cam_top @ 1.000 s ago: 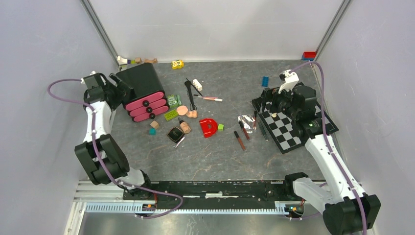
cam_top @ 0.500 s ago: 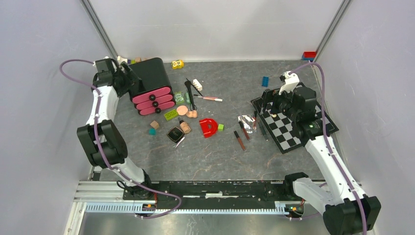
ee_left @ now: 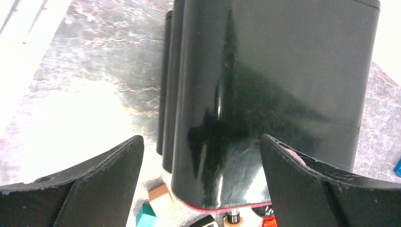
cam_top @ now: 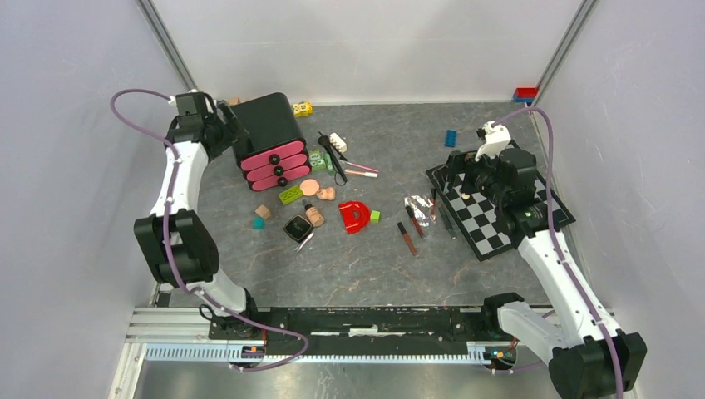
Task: Organize the makeup
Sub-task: Move the storage box to the center of the board, then open the drawer in the storage box.
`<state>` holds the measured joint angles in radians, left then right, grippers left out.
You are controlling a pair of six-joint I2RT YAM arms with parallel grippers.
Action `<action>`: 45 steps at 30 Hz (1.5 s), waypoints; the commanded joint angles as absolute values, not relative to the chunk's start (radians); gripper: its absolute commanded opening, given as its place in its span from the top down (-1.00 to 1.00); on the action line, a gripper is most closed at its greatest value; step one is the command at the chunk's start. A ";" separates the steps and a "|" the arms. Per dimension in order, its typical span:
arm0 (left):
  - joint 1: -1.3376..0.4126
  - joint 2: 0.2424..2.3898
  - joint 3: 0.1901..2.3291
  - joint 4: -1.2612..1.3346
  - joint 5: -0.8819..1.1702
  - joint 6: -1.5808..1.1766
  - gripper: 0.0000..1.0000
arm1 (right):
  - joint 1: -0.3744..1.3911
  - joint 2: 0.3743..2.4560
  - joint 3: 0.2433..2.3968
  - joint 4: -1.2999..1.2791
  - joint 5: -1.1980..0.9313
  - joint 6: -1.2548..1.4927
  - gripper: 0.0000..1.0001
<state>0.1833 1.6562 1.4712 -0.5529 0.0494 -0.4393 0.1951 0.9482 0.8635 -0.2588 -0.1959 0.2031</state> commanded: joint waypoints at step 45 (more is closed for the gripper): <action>0.126 0.776 0.897 -0.775 -0.157 -0.501 -1.00 | 0.823 2.015 1.343 0.709 -0.195 0.906 -0.88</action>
<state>0.1318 0.8017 0.8967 -0.7780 -0.1379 -0.4667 0.7719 1.9438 1.2221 0.5098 -0.2405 0.7860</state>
